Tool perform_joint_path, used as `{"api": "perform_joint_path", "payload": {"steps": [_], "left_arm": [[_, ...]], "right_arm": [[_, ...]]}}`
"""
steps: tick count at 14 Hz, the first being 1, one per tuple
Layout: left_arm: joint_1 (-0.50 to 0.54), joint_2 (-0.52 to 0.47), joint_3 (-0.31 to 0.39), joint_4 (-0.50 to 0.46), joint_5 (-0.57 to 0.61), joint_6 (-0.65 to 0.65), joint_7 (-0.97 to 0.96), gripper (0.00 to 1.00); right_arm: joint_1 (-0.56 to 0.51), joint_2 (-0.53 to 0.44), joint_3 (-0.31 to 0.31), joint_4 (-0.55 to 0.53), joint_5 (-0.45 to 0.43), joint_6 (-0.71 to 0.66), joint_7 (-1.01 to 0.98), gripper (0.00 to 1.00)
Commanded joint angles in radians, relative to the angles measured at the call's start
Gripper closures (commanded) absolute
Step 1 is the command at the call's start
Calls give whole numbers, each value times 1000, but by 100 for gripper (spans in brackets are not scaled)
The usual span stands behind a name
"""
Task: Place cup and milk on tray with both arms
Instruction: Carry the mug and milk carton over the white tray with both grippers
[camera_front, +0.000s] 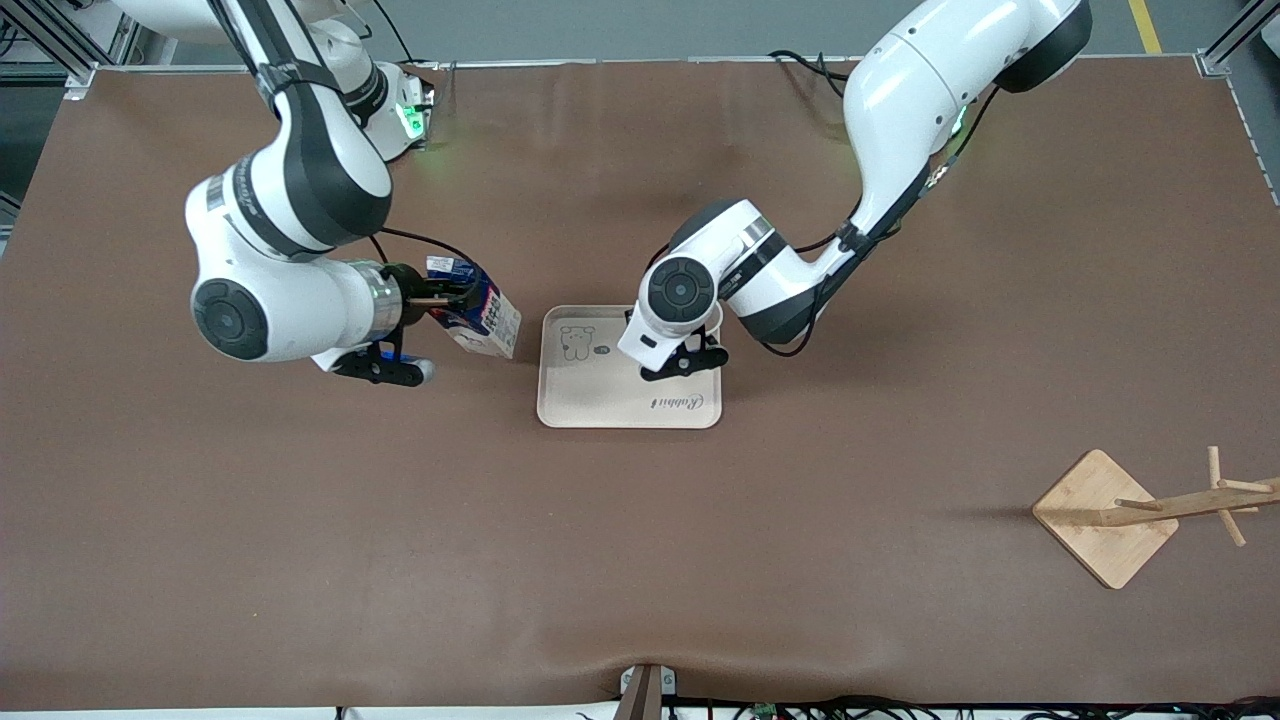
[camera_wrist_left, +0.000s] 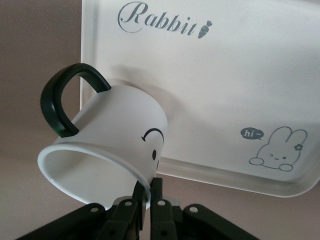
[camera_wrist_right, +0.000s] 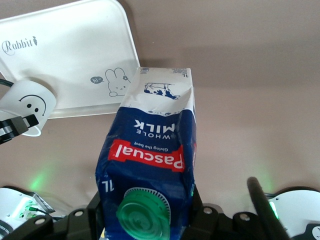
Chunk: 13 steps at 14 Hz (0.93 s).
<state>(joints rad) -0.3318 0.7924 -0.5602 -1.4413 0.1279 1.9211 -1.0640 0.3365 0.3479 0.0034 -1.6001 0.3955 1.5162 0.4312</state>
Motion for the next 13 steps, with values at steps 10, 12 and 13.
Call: {"api": "perform_joint_path", "payload": {"steps": [10, 12, 13], "left_arm": [[-32, -11, 48, 101, -1, -36, 36, 0], [-21, -45, 48, 101, 1, -79, 36, 0], [-9, -70, 49, 101, 1, -108, 38, 0]], "right_arm": [[116, 80, -8, 37, 60, 120, 35, 76], [142, 95, -10, 37, 56, 131, 35, 76], [148, 106, -10, 37, 56, 147, 35, 76]]}}
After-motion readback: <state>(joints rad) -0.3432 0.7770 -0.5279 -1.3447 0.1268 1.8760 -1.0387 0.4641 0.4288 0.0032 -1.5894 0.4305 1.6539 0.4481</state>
